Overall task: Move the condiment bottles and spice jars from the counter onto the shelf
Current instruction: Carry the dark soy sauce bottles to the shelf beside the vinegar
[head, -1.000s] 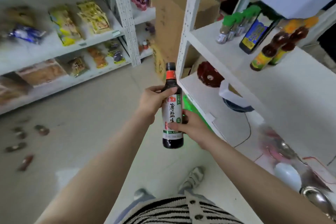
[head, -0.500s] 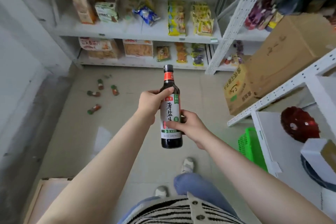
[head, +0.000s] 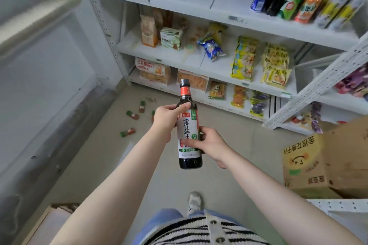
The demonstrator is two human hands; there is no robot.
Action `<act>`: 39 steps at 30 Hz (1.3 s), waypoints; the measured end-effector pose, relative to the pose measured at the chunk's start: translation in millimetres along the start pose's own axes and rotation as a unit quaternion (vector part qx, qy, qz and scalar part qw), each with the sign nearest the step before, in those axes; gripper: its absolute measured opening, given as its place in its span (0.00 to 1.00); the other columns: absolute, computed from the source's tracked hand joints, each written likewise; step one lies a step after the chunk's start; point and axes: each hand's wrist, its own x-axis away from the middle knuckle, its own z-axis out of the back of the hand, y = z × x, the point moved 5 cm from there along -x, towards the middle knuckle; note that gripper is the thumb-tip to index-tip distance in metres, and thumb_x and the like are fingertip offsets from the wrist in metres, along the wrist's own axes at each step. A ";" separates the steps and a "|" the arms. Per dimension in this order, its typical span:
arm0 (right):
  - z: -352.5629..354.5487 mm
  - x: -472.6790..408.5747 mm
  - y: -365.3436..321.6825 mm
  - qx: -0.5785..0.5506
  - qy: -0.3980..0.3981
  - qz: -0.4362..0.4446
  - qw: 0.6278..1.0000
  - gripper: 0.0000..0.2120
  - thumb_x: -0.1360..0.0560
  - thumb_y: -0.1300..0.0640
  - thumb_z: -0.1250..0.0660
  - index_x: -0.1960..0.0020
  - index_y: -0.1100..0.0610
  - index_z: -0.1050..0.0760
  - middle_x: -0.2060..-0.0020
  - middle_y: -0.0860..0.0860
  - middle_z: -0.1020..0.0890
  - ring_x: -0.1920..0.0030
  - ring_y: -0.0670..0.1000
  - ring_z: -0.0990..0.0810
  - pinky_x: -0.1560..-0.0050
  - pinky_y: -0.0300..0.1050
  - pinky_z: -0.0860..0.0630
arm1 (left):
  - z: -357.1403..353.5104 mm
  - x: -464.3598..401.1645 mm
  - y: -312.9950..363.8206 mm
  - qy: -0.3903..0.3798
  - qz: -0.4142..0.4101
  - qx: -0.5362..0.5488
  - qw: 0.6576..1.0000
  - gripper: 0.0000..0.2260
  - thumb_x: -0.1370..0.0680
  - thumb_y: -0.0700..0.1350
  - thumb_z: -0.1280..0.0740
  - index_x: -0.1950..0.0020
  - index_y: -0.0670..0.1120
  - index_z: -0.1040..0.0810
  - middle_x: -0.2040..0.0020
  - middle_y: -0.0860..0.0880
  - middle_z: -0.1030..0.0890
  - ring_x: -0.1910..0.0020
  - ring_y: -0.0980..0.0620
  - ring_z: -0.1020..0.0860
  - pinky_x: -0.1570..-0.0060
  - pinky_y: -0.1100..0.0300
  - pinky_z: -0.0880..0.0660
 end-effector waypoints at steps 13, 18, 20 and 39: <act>-8.2 -175.0 -102.4 0.060 -0.056 0.009 0.997 0.22 0.33 0.55 0.23 0.41 0.56 0.23 0.51 0.50 0.15 0.51 0.47 0.16 0.50 0.45 0.20 | 47.2 -155.5 93.4 0.051 -0.017 0.031 0.998 0.11 0.32 0.49 0.23 0.56 0.46 0.20 0.57 0.45 0.15 0.54 0.45 0.16 0.45 0.47 0.21; -22.1 -256.1 -157.9 0.050 -0.044 0.024 0.997 0.22 0.32 0.57 0.23 0.40 0.57 0.24 0.52 0.47 0.15 0.56 0.39 0.17 0.59 0.32 0.22 | 72.9 -236.7 153.0 0.028 -0.039 0.008 0.999 0.20 0.34 0.52 0.22 0.48 0.44 0.18 0.56 0.46 0.14 0.54 0.45 0.16 0.47 0.47 0.21; -24.6 -284.8 -180.9 0.048 -0.031 0.025 0.998 0.24 0.33 0.56 0.23 0.39 0.57 0.25 0.48 0.50 0.16 0.52 0.43 0.16 0.56 0.34 0.21 | 81.4 -262.9 181.1 0.025 -0.041 0.004 0.999 0.18 0.32 0.51 0.22 0.48 0.43 0.19 0.56 0.46 0.15 0.56 0.47 0.17 0.54 0.53 0.21; 45.8 -498.2 -371.8 0.103 -0.007 0.128 0.986 0.22 0.35 0.50 0.22 0.43 0.51 0.22 0.50 0.47 0.15 0.50 0.46 0.16 0.46 0.48 0.20 | 54.3 -450.2 388.5 0.049 -0.133 0.054 0.988 0.09 0.30 0.47 0.24 0.54 0.46 0.20 0.60 0.49 0.15 0.65 0.53 0.16 0.67 0.61 0.22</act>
